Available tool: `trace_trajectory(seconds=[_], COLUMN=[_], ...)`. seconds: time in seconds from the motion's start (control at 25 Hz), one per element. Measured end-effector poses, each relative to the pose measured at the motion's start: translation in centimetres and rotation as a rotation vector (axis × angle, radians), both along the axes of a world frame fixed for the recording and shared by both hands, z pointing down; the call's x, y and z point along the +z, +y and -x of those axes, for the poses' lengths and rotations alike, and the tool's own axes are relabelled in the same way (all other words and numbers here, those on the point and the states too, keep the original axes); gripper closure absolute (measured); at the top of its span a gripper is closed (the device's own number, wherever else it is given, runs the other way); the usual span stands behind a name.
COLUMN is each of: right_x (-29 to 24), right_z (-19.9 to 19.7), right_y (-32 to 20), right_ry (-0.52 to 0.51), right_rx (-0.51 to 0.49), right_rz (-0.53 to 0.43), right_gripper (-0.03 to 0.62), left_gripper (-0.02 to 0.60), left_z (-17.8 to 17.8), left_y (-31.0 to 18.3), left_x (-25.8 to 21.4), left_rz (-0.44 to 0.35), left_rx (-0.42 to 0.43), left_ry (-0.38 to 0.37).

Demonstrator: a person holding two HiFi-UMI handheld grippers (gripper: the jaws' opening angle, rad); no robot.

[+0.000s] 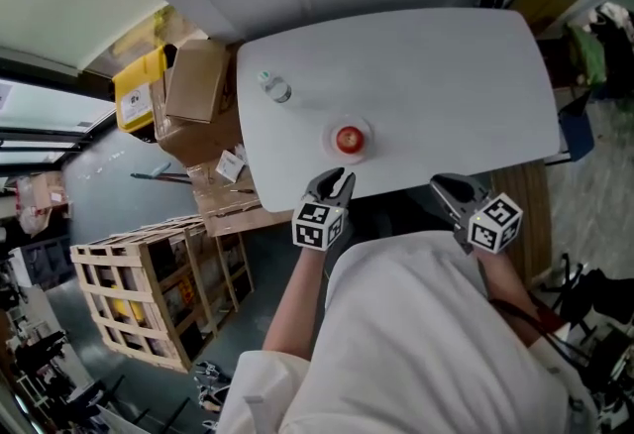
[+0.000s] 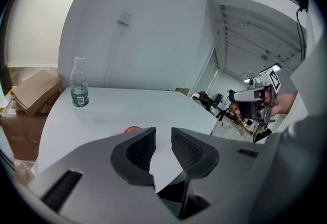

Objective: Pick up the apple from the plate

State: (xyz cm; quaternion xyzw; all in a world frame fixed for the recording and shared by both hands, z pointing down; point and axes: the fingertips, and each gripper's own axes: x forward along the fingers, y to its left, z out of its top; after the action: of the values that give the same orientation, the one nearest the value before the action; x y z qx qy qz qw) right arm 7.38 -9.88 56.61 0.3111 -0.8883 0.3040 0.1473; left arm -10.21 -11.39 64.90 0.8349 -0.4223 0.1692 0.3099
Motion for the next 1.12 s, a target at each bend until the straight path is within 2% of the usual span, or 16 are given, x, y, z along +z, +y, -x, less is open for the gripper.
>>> trace_trajectory(seconds=[0.28,0.52,0.72,0.88,1.12], right_x=[1.3,2.7,3.9,4.9,6.2], right_z=[0.1,0.1,0.6,1.1,1.3], right_y=[-3.2,-5.6,-7.0,-8.0,-9.1], right_ry=[0.037,0.046,0.044,0.043,0.055], right_rx=[-0.122,-0.182,-0.218,-0.253,-0.304], right_rz=[0.023,0.059,0.094,0.128,0.169], right_gripper=[0.548,0.547,0.548,0.548,0.548], left_gripper=[0.436,0.393,0.370,0.305,0.229], left_z=[-0.9,-1.1,-0.4,-0.2,-0.3], left_y=[-2.7,-4.5,-6.0,-6.5,-7.0], left_x=[2.2,4.9,7.6,10.4,12.7], left_rz=[0.046,0.100,0.098,0.122,0.200], left_rx=[-0.050,-0.087,-0.143,-0.164,-0.197], left_ry=[-0.030,-0.063,-0.140,-0.190,-0.191])
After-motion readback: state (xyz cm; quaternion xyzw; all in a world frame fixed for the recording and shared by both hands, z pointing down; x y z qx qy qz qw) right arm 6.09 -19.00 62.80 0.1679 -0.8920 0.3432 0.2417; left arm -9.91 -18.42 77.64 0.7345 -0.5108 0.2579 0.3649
